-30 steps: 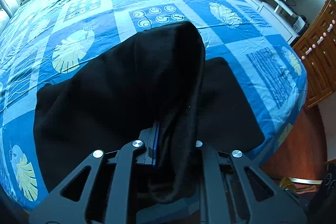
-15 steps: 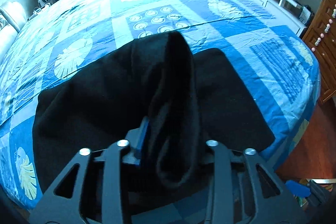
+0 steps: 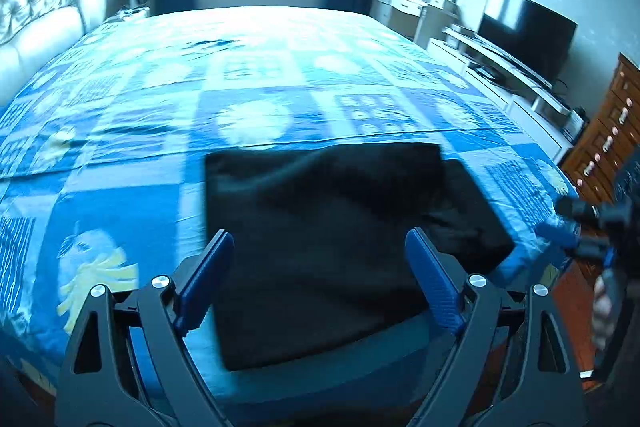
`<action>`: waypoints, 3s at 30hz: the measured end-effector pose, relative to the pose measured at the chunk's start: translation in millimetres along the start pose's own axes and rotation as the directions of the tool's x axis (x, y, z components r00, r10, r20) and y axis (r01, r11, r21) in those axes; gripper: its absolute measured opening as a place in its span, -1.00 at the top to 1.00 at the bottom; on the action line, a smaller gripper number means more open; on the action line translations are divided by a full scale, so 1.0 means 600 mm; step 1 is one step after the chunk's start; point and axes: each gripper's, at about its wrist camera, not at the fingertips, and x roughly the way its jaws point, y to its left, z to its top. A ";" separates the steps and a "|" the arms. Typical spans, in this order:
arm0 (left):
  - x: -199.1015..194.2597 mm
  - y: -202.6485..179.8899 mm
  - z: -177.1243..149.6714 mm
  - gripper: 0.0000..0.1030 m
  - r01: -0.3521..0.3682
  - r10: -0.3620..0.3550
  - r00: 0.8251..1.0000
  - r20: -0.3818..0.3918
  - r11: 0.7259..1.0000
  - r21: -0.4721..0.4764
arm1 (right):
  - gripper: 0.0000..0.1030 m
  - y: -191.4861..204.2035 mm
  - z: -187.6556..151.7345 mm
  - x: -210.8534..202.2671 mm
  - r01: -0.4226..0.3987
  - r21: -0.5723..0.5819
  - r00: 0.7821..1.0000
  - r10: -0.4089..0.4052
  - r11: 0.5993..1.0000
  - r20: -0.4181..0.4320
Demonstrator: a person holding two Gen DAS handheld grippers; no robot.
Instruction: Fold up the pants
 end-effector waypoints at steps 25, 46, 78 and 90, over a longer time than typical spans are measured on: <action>0.014 0.210 -0.100 -0.70 -0.017 -0.031 0.990 -0.134 0.940 -0.342 | 0.78 0.040 0.053 0.145 0.007 -0.100 0.979 -0.028 0.995 -0.204; 0.099 0.140 -0.083 -0.77 -0.041 -0.030 0.966 -0.257 0.964 -0.264 | 0.78 -0.127 0.060 0.137 0.070 0.040 0.983 -0.062 0.997 -0.174; 0.118 0.181 -0.096 -0.89 0.324 -0.471 0.864 -0.178 0.791 -0.518 | -0.53 -0.178 0.006 0.073 -0.085 0.209 0.986 0.112 0.974 -0.121; 0.167 0.120 -0.074 0.14 0.323 -0.476 0.836 -0.273 0.830 -0.456 | 0.05 -0.176 -0.004 0.088 -0.073 0.161 0.982 0.099 0.984 -0.159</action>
